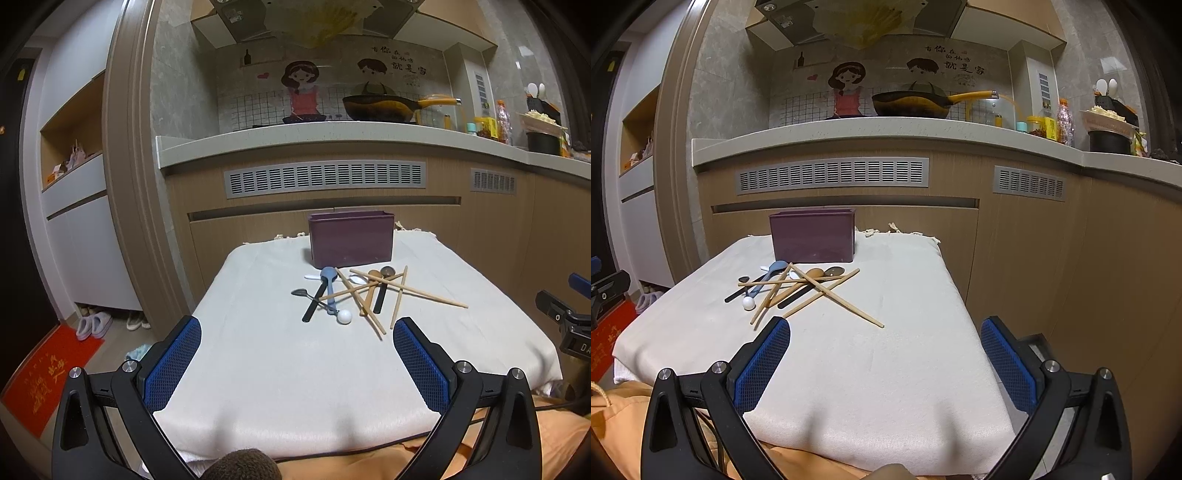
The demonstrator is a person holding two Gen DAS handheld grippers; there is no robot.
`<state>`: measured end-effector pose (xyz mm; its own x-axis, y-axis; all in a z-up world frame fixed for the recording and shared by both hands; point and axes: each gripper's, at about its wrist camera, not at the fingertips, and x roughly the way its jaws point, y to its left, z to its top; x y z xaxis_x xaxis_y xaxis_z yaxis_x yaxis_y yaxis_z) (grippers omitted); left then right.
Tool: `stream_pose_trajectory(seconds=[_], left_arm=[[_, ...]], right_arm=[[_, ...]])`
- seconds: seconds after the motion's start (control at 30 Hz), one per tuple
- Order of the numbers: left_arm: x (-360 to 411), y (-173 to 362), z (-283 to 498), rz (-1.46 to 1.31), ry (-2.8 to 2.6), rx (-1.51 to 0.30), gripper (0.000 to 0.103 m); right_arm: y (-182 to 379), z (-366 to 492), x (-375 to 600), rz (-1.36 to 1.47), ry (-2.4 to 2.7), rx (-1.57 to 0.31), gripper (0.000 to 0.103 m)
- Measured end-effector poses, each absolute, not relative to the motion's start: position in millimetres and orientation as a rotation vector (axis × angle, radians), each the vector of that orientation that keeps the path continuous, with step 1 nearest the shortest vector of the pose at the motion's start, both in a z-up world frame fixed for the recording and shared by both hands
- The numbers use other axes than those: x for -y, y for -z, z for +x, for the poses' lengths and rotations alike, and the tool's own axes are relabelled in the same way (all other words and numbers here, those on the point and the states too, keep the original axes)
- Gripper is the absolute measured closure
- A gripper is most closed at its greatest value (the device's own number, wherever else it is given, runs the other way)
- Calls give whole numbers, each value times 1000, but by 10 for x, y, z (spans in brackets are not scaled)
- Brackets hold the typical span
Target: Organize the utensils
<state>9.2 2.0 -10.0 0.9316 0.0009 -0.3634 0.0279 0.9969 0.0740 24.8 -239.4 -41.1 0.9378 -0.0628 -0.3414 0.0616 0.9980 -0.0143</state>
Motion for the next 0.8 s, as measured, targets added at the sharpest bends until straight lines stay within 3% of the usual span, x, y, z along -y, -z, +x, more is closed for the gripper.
stream_pose_trajectory(seconds=[0.8], left_arm=[[-21, 126, 91, 80, 18, -392, 0]], right_arm=[[417, 261, 2385, -6, 48, -374, 0]])
